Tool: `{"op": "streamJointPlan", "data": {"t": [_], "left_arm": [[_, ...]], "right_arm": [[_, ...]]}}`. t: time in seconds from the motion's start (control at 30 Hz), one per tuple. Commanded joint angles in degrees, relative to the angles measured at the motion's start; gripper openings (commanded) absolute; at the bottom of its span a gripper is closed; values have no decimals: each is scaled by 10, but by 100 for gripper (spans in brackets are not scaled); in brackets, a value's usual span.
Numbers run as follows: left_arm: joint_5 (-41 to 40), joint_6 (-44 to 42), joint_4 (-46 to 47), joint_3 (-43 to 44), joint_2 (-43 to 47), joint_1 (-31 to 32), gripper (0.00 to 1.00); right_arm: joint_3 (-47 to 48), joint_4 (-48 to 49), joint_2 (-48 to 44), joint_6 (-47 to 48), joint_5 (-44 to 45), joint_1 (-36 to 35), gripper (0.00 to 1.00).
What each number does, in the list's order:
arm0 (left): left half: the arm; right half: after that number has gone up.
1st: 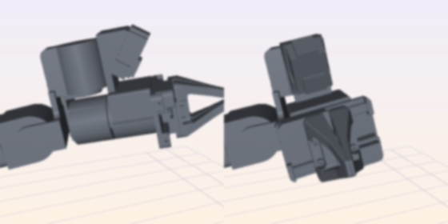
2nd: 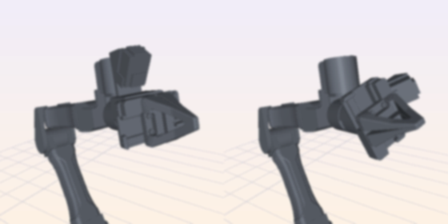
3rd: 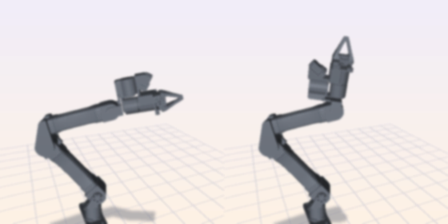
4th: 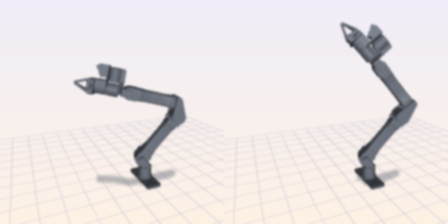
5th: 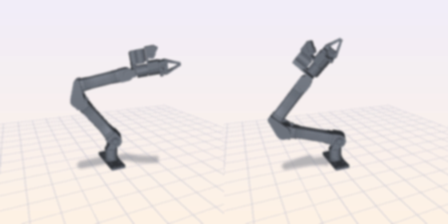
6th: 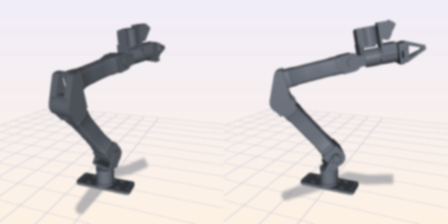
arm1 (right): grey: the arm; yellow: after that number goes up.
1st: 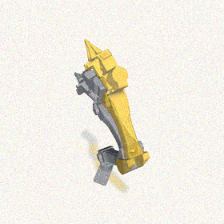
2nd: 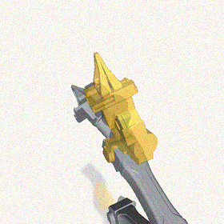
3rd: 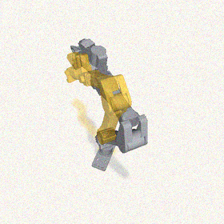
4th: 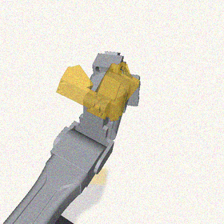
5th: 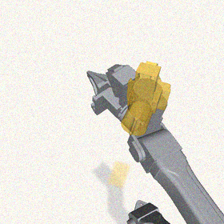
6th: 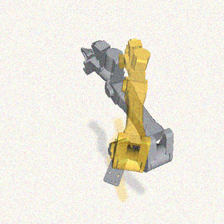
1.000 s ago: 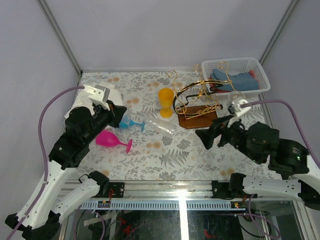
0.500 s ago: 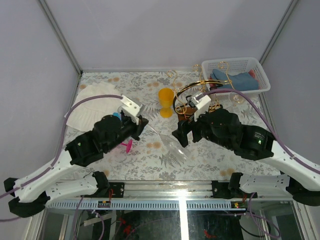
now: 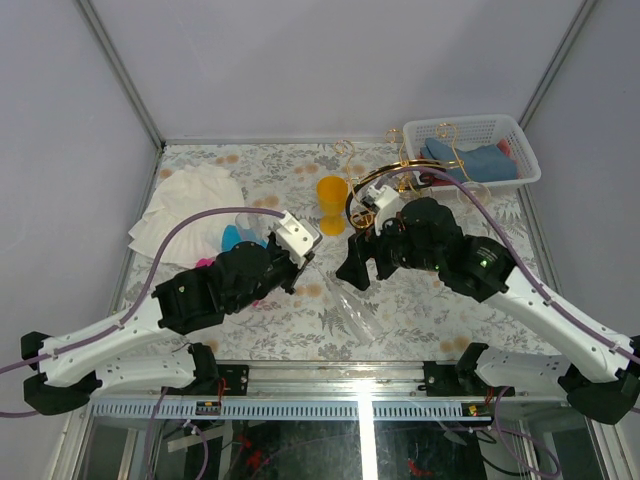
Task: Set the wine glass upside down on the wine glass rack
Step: Turn the wine glass upside down at the wine rack.
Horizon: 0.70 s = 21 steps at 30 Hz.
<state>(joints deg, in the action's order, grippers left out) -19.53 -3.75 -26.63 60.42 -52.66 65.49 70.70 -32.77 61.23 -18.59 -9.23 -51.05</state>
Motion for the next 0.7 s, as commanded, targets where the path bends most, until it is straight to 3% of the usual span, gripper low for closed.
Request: {"op": "streamJointPlan", "data": {"t": [0.0, 0.47, 0.67], "left_arm": [[3, -34, 37, 3, 1, 8, 0], [23, -37, 42, -3, -1, 8, 0], [14, -34, 44, -7, -1, 8, 0]], "right_arm": [[-16, 48, -2, -11, -59, 3, 86], [-51, 89, 26, -31, -94, 3, 62], [-89, 154, 32, -56, -134, 4, 53]]}}
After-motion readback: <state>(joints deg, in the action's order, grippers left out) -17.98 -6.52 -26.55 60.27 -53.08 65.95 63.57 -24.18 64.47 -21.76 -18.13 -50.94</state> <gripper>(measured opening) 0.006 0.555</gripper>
